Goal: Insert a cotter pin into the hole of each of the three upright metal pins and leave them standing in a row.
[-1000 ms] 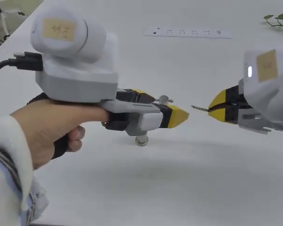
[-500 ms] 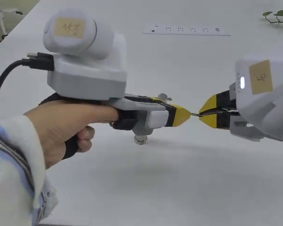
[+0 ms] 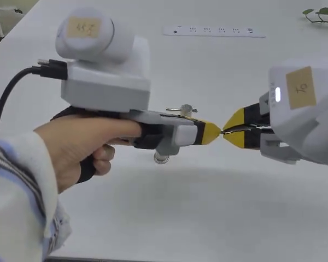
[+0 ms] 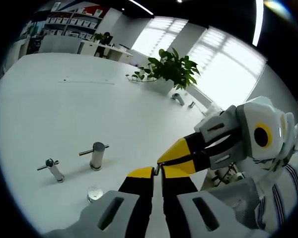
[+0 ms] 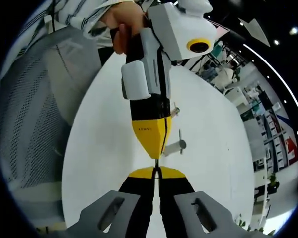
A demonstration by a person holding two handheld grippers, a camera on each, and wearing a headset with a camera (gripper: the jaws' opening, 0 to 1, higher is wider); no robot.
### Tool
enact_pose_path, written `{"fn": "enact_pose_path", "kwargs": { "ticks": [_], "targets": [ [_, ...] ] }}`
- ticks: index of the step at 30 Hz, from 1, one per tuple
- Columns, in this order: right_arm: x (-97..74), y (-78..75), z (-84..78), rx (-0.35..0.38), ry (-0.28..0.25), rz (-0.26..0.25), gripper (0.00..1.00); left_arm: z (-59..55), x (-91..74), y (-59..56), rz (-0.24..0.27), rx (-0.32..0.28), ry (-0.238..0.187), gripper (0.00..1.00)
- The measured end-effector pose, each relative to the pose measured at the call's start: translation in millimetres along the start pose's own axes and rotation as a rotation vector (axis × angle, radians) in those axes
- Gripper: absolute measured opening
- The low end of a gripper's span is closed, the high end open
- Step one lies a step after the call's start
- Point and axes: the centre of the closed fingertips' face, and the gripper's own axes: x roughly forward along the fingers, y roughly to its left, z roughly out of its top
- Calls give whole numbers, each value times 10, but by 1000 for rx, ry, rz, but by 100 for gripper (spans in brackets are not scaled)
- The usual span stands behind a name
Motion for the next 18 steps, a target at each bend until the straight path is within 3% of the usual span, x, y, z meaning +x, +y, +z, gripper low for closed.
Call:
{"fn": "enact_pose_path", "kwargs": {
  "ticks": [18],
  "targets": [
    [-7,-3,13,0,-7,6,3,-26,24,-14,-13,-7,3,2]
  ]
}}
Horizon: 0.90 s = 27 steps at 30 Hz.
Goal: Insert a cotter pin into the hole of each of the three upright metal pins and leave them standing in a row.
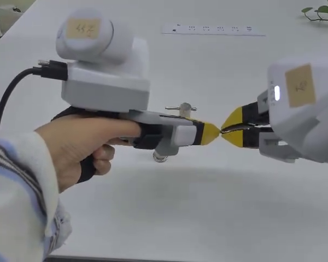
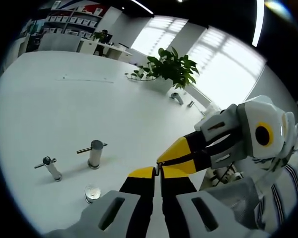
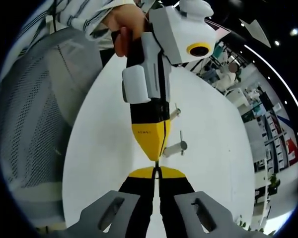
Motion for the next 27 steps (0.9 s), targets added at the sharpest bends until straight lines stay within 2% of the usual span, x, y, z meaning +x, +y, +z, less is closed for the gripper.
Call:
{"fn": "enact_pose_path", "kwargs": {
  "ticks": [8,11,13,18,24,27],
  "targets": [
    [-12,5,27,12,-13,1,3,21,-14,-19,-15,-28,-12,2],
    [-8,-7,38,14,-18,-6,3,66,-21,-23,-8,-47,-42,1],
    [-12,-6,44,32,-25,3,3,54,-27,-39,-10,-3,-32,1],
    [-19,-8,56,28,-36,-1,3,61,-43,-40,-16,-54,-23,1],
    [-33,14,70,18,-37,1,3,35,-49,-73,-33,-87,-7,1],
    [-37,17,71,18,-37,1,3,30,-50,-85,-36,-79,-7,1]
  ]
}}
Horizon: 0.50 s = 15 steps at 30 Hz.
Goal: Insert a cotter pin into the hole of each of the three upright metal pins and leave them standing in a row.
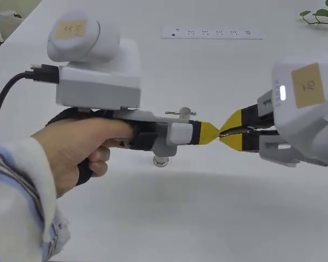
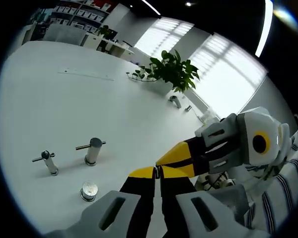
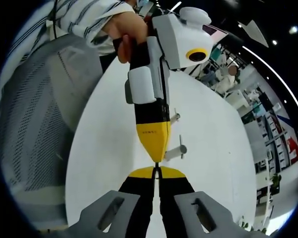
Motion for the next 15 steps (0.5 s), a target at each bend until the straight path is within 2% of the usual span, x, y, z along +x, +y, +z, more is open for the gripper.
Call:
{"fn": "enact_pose_path", "kwargs": {
  "ticks": [5,8,15],
  "targets": [
    [-21,17,-14,-2,4,4,3,-18,5,-25,-6,29,4,2],
    [-23,23,-22,-3,7,4,3,-52,0,-27,-7,48,21,2],
    [-25,41,-22,0,6,6,3,-67,-8,-24,-6,47,24,1]
  ]
}}
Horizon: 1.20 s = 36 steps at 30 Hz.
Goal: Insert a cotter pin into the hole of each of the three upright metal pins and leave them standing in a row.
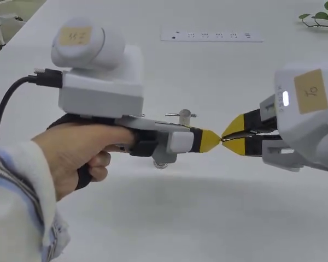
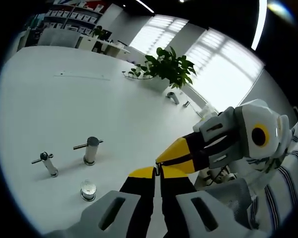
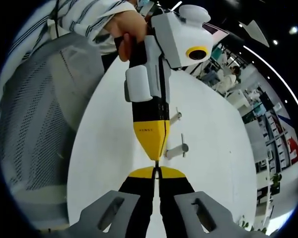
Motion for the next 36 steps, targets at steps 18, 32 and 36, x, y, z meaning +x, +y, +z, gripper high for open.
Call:
{"fn": "enact_pose_path", "kwargs": {
  "ticks": [18,32,36],
  "targets": [
    [-7,-17,-13,37,-16,-1,3,16,12,5,14,-24,-16,0],
    [-84,-58,-51,145,-64,16,18,52,-66,-33,-19,52,-20,0],
    [-122,-19,-41,269,-111,59,19,57,-103,-68,-40,104,-26,0]
  ]
}}
